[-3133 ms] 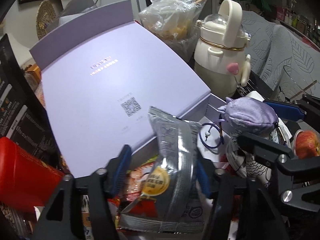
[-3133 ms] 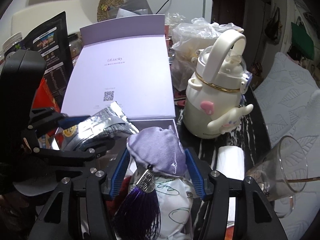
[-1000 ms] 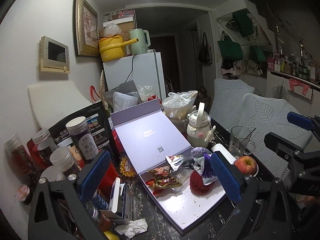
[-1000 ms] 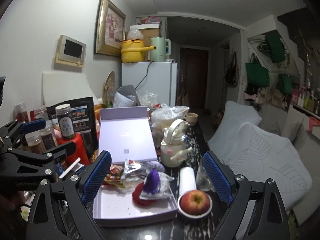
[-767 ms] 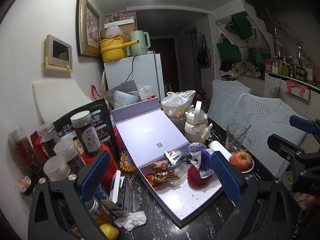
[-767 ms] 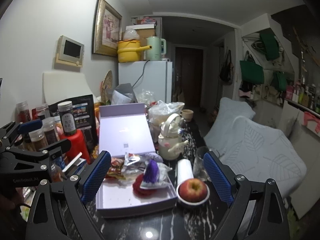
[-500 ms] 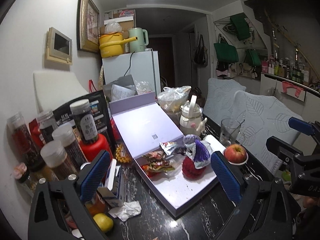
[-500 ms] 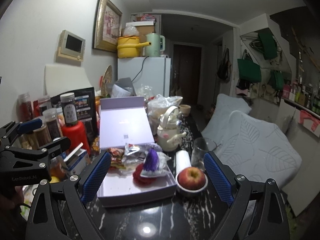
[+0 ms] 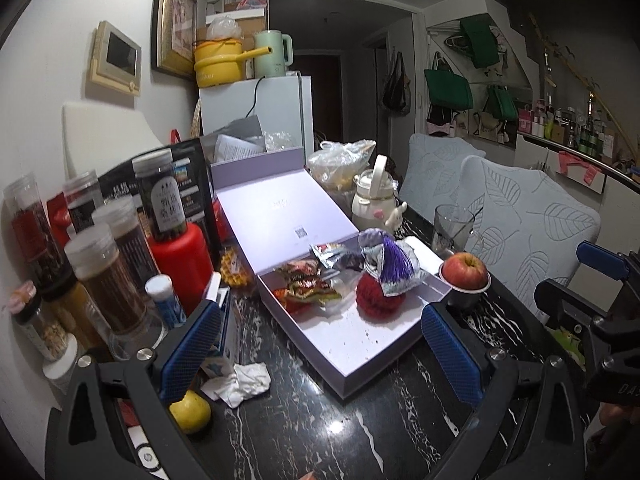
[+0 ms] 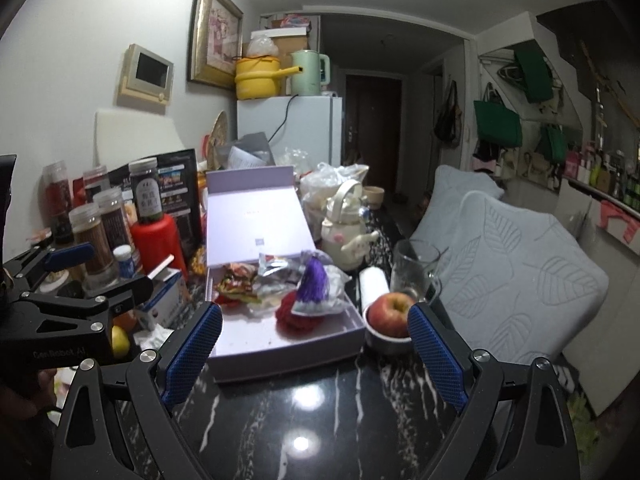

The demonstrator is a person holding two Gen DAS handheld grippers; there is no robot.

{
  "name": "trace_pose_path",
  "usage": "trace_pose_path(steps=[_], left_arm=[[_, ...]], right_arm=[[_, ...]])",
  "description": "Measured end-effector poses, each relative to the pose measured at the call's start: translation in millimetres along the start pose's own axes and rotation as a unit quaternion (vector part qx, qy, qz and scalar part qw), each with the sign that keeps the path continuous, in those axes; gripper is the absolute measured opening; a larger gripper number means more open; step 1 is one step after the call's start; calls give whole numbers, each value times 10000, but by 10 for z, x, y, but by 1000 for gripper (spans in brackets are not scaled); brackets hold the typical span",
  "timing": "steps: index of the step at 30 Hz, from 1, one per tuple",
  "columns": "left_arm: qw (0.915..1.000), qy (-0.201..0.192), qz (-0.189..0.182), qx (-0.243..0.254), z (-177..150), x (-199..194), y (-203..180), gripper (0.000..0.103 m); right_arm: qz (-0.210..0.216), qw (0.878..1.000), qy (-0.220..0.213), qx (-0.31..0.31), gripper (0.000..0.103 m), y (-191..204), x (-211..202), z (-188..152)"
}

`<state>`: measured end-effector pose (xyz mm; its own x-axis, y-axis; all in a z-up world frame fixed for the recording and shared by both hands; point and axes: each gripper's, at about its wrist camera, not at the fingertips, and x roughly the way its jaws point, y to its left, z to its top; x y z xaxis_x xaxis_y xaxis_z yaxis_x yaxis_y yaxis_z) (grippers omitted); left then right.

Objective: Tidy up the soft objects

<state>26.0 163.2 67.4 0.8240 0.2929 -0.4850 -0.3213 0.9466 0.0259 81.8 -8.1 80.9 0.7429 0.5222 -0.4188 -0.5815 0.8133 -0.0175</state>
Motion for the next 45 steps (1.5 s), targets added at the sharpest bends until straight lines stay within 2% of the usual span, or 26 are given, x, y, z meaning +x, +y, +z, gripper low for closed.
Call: trace_pose_path(steps=[18, 45], left_arm=[[9996, 236, -154, -11, -150, 84, -26, 102], [9995, 313, -77, 33, -173, 119, -48, 102]], right_arm=[[3, 9998, 210, 30, 95, 30, 53, -133], [-43, 9996, 294, -18, 95, 34, 97, -168]])
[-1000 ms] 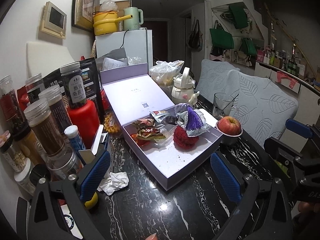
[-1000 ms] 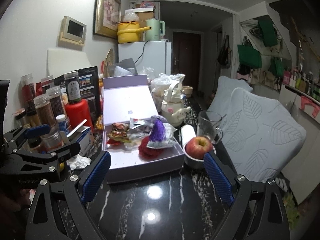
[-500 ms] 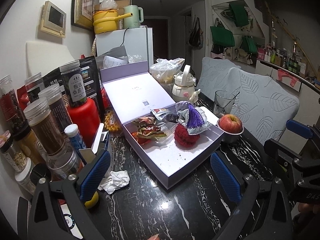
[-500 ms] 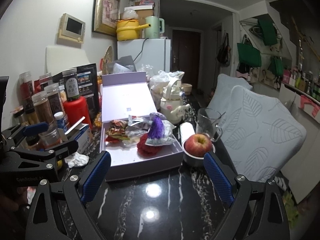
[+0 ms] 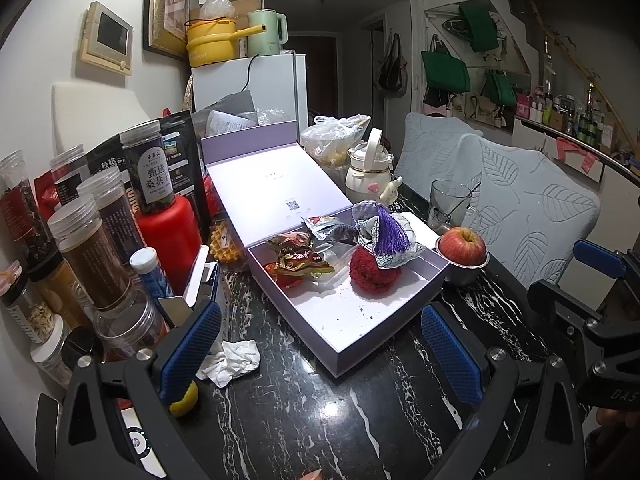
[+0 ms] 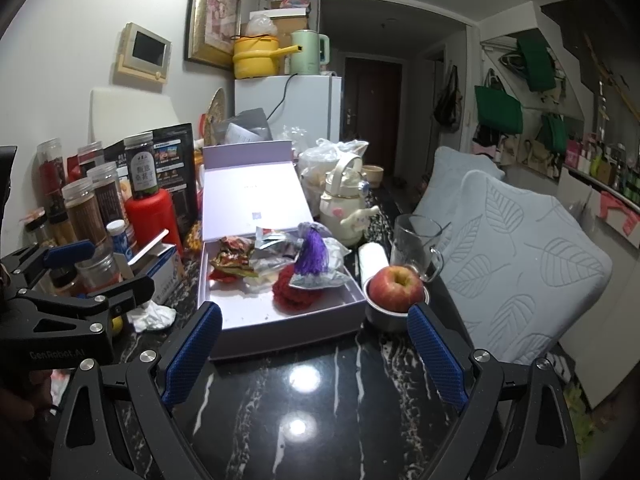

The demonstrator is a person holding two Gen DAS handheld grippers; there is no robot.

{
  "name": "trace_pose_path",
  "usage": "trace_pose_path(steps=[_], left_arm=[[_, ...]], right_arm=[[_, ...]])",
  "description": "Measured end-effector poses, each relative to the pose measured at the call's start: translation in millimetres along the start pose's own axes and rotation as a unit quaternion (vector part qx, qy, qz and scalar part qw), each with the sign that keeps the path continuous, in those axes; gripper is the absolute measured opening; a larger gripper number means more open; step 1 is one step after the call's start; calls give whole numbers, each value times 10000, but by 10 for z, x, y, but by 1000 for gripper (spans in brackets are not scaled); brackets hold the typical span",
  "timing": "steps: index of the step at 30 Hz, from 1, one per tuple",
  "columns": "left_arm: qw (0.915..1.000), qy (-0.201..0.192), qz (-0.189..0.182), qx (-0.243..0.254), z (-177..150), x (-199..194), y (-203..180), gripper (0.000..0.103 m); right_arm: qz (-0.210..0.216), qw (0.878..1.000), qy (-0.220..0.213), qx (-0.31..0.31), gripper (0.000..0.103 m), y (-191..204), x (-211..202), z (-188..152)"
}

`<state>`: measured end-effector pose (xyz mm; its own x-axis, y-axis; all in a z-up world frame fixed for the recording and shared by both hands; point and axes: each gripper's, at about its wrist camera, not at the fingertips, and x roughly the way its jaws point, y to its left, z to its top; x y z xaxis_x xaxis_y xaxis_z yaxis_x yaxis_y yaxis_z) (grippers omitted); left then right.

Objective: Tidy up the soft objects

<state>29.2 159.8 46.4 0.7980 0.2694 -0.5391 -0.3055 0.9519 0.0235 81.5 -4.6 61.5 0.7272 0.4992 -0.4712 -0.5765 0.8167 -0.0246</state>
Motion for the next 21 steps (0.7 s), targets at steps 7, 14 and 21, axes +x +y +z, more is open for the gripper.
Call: trace_pose_path(steps=[7, 14, 21], left_arm=[[10000, 19, 8, 47, 0, 1, -30, 102], [10000, 34, 9, 57, 6, 2, -38, 102], [9999, 71, -13, 93, 4, 12, -62, 102]], right_arm=[[-23, 10000, 12, 19, 95, -7, -8, -24], [-72, 10000, 37, 52, 95, -45, -7, -56], [-93, 9999, 64, 64, 95, -57, -8, -58]])
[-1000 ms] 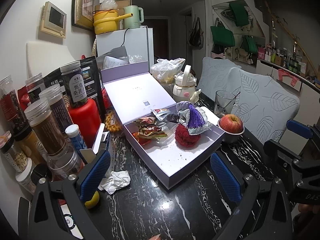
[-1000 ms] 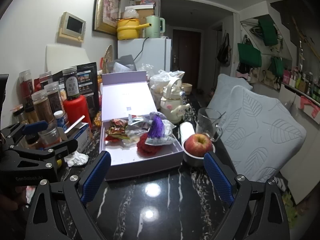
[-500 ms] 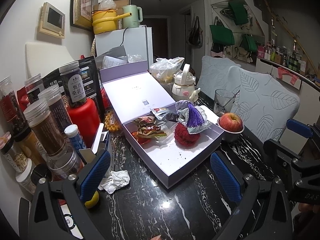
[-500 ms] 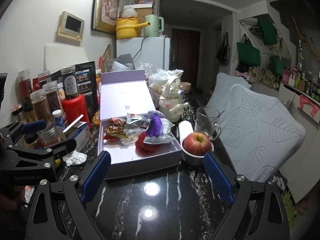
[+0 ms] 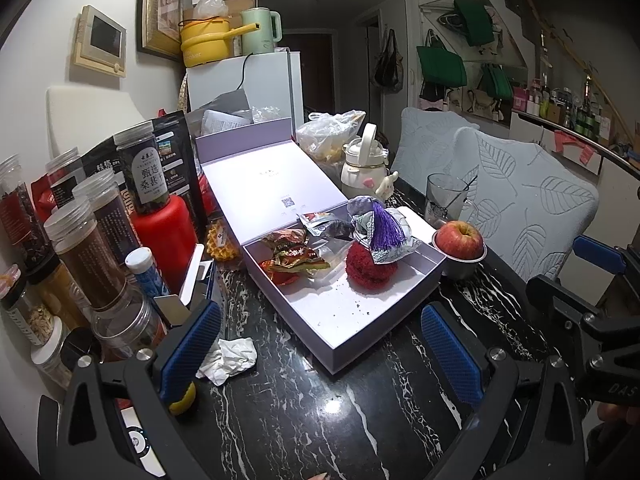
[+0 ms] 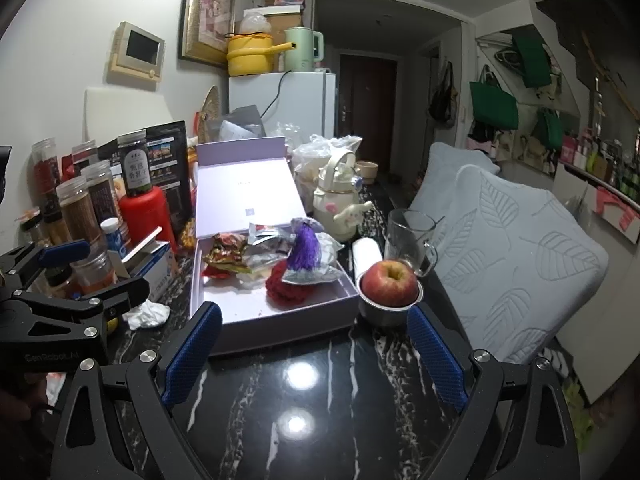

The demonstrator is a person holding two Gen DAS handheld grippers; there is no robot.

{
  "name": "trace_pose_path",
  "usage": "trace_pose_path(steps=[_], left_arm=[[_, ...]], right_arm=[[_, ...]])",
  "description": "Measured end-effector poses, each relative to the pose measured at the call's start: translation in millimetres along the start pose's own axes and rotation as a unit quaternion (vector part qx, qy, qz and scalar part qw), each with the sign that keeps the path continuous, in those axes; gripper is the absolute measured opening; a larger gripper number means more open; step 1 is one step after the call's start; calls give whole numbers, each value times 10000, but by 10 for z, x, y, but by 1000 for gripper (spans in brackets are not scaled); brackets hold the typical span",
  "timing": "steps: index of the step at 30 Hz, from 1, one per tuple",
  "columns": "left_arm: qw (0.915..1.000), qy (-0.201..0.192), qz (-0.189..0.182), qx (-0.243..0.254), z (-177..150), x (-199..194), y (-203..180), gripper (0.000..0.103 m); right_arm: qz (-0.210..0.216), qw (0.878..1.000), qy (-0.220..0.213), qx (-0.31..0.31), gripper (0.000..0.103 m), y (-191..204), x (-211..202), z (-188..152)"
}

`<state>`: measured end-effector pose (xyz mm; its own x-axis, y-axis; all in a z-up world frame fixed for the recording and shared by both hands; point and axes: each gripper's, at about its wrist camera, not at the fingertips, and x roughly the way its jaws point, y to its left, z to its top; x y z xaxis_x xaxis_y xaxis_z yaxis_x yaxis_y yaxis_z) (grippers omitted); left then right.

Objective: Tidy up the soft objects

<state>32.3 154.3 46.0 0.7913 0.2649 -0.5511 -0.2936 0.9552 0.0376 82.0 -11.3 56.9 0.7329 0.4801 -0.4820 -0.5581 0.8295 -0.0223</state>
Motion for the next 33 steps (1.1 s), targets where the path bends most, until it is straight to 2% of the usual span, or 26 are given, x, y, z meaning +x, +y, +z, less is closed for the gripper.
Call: trace_pose_path(steps=[25, 33], left_arm=[[9999, 81, -74, 61, -21, 16, -30, 102], [9996, 235, -161, 2, -63, 82, 2, 102]], right_arm=[[-52, 9999, 121, 40, 95, -23, 3, -52], [-53, 9997, 227, 85, 95, -6, 43, -90]])
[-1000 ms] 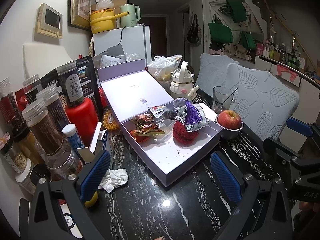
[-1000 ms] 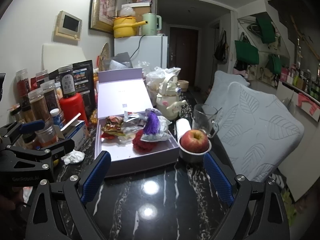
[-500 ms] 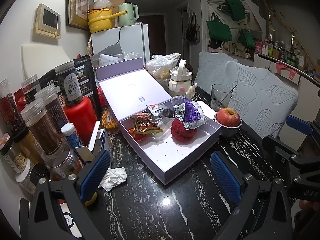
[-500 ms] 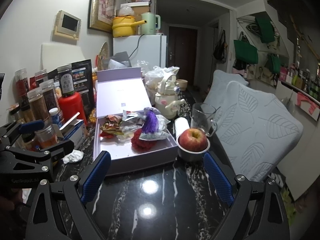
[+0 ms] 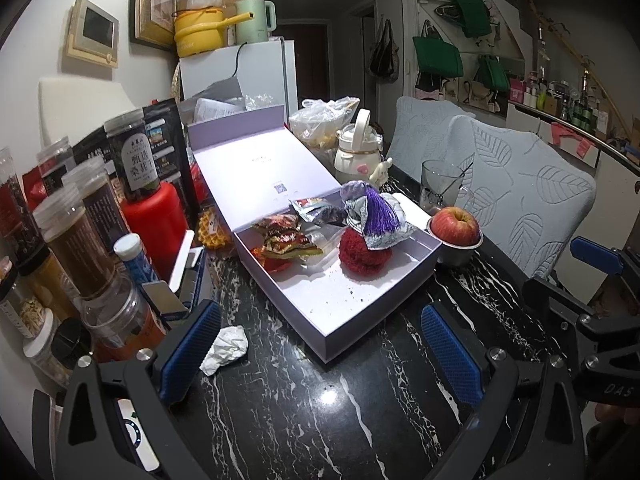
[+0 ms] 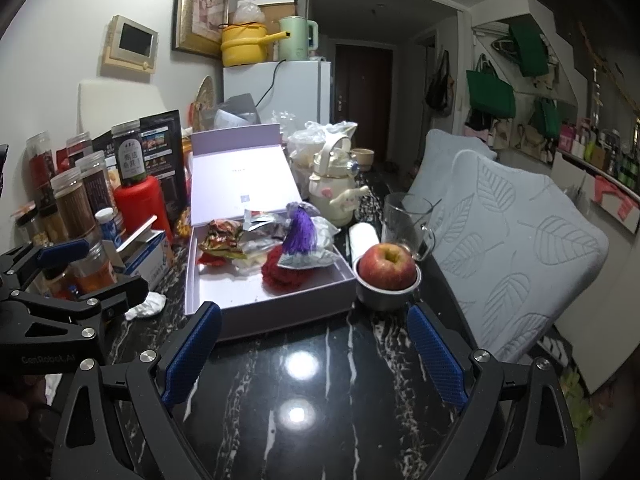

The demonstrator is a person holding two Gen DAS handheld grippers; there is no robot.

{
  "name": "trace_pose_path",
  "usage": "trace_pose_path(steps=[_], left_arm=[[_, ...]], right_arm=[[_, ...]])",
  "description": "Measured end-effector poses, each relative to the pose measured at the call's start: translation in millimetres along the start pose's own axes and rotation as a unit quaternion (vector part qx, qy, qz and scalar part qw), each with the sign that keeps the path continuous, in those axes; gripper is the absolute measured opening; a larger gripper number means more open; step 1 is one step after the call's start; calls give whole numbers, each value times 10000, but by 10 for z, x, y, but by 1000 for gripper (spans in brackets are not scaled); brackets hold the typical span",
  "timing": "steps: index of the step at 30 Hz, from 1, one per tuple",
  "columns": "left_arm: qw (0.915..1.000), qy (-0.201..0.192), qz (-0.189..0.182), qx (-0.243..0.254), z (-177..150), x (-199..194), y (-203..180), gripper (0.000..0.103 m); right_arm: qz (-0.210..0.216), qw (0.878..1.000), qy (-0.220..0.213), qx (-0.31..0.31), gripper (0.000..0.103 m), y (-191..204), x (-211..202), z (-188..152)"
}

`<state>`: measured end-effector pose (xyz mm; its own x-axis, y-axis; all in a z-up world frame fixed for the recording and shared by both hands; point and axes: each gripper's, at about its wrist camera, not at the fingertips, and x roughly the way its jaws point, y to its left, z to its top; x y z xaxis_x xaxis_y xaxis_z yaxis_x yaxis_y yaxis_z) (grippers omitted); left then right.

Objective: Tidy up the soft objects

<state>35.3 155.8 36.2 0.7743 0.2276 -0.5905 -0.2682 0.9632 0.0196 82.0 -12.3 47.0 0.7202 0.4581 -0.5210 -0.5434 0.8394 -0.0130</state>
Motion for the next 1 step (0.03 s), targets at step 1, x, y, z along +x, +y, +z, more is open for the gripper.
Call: trace_pose_path(steps=[1], left_arm=[[10000, 48, -48, -34, -11, 18, 15, 102]], right_arm=[[7, 10000, 36, 7, 95, 6, 19, -12]])
